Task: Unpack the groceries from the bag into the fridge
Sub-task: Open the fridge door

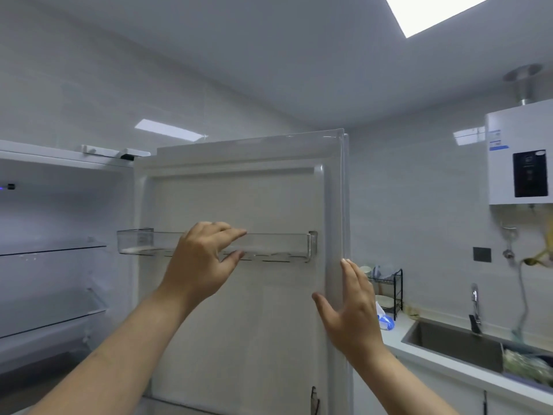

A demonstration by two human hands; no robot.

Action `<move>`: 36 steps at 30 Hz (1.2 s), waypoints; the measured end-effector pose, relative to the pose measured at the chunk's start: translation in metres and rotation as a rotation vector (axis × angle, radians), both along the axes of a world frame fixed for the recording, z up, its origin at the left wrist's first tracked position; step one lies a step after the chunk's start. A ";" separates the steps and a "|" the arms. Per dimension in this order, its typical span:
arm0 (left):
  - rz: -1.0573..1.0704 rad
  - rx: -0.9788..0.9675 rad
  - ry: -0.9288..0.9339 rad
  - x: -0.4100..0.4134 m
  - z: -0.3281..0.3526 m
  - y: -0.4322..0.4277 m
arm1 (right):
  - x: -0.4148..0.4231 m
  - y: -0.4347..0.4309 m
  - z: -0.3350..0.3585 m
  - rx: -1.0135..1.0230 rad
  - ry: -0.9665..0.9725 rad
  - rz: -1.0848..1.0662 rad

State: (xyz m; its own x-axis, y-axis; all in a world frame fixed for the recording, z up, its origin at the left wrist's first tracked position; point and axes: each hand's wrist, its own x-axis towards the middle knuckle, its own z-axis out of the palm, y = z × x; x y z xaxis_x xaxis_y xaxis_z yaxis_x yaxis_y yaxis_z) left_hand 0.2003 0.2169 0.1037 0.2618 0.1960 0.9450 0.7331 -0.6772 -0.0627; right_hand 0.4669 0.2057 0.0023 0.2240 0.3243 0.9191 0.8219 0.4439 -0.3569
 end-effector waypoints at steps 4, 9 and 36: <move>0.015 0.016 0.010 -0.002 -0.001 0.013 | 0.005 0.011 0.001 -0.026 0.005 -0.009; 0.054 0.014 -0.020 -0.006 -0.002 0.031 | 0.009 0.023 0.006 -0.135 0.029 0.020; 0.085 -0.014 0.056 0.007 0.000 0.045 | 0.021 0.035 0.020 -0.401 0.000 0.043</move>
